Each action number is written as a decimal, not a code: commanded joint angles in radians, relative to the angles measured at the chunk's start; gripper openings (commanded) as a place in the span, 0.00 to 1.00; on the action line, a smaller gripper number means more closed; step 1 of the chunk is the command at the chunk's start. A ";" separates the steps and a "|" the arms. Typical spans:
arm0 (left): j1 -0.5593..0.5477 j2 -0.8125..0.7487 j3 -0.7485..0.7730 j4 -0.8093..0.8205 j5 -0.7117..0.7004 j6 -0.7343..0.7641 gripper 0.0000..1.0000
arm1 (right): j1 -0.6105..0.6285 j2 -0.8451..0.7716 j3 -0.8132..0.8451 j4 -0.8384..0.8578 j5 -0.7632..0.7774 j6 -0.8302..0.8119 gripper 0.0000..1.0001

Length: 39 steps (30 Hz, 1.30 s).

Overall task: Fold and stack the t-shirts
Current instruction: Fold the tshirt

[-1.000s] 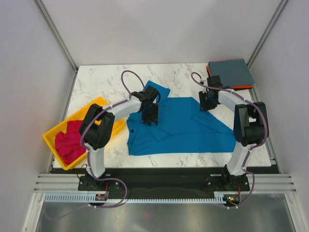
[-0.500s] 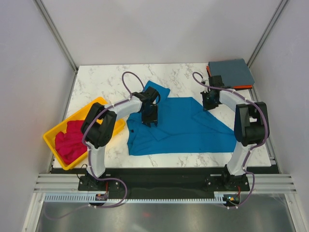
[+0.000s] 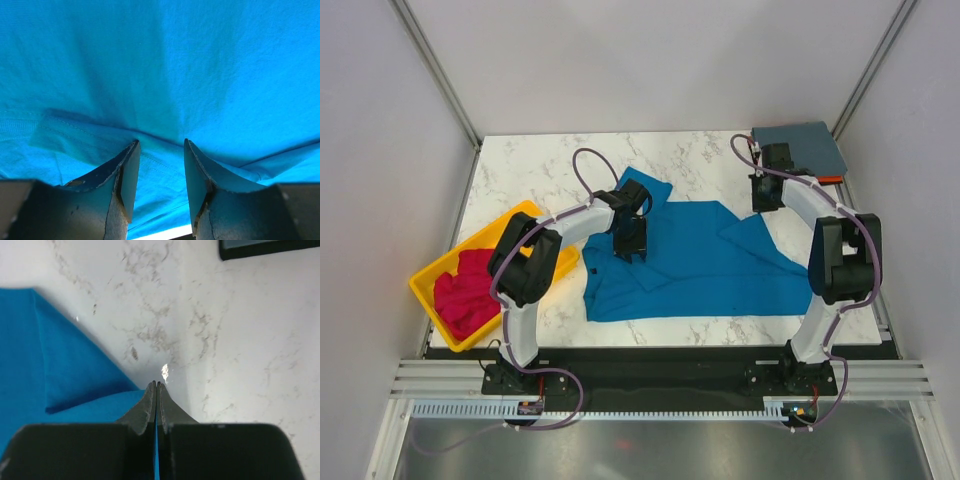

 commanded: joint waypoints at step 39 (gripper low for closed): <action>0.017 0.046 0.019 -0.009 -0.065 0.020 0.48 | -0.150 0.218 0.253 0.144 0.449 0.005 0.00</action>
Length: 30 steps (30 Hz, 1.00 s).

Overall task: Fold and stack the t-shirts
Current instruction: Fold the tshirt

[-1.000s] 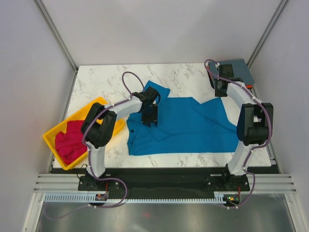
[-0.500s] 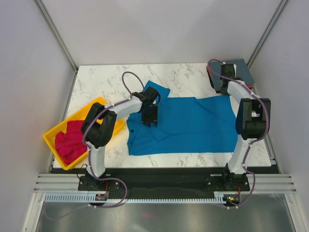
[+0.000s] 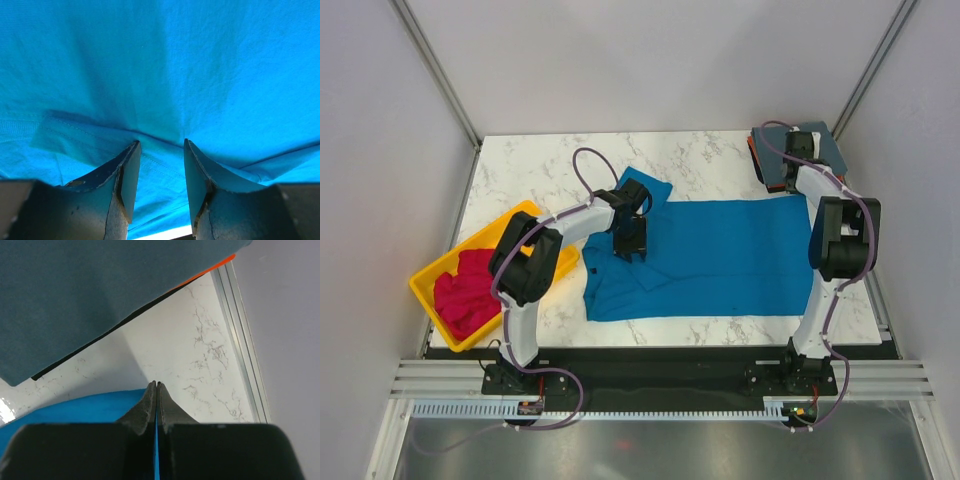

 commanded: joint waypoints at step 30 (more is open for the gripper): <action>0.015 -0.445 -0.232 -0.022 0.094 0.089 0.47 | 0.006 -0.457 -0.438 -0.245 -0.329 0.456 0.24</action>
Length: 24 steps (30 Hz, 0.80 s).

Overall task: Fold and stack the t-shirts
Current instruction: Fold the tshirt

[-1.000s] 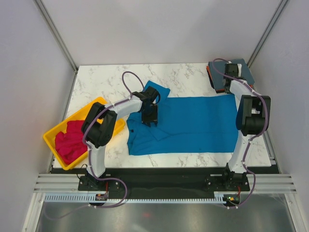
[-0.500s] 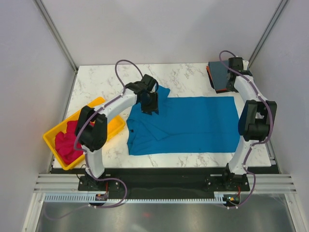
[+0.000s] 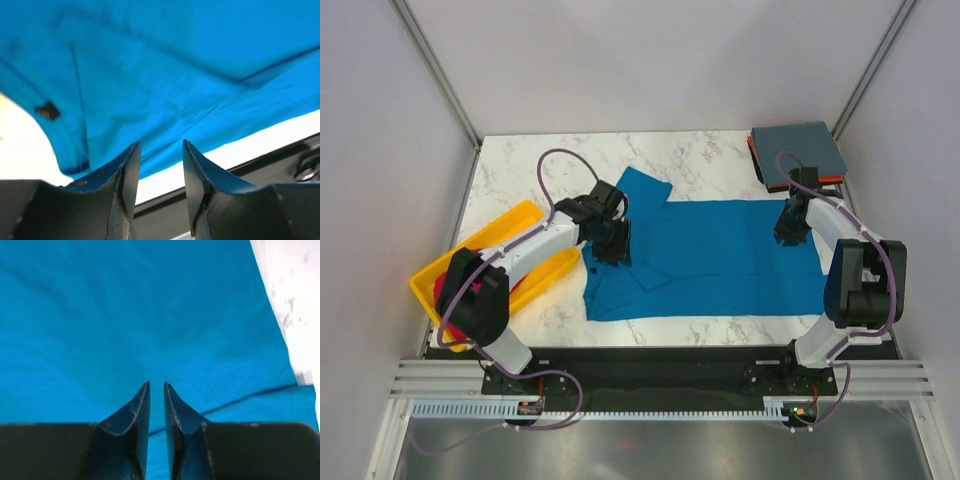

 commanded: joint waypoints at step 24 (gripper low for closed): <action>-0.022 -0.205 -0.468 0.054 -0.168 -0.138 0.39 | -0.007 -0.040 -0.165 0.119 0.138 0.057 0.22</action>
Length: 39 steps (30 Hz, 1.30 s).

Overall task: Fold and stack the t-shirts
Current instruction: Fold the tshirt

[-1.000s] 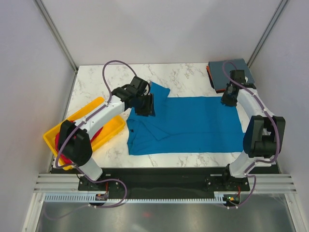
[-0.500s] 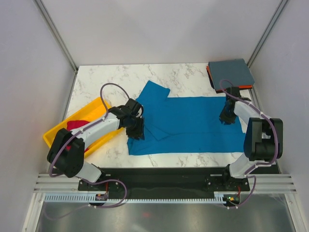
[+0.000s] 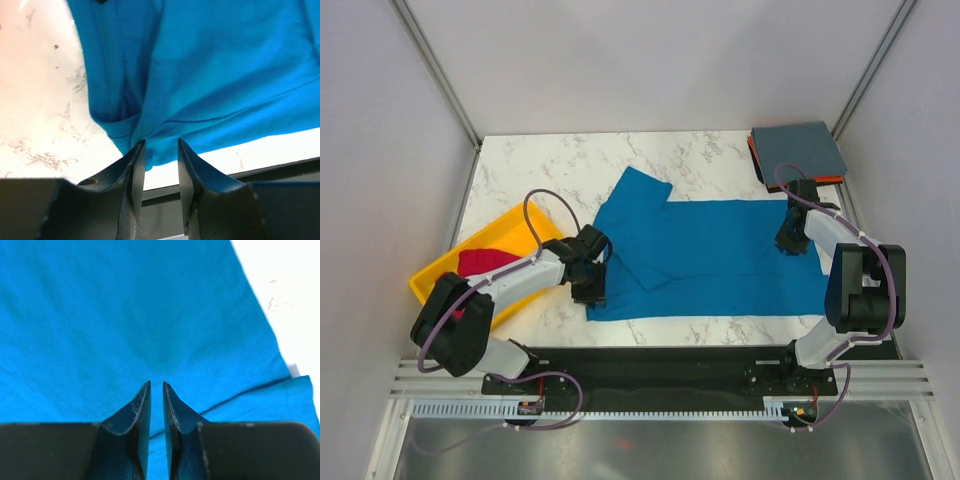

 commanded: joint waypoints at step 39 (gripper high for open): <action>0.300 0.867 1.398 -0.019 0.061 0.339 0.52 | -0.007 -0.048 0.257 0.126 -0.338 -0.111 0.54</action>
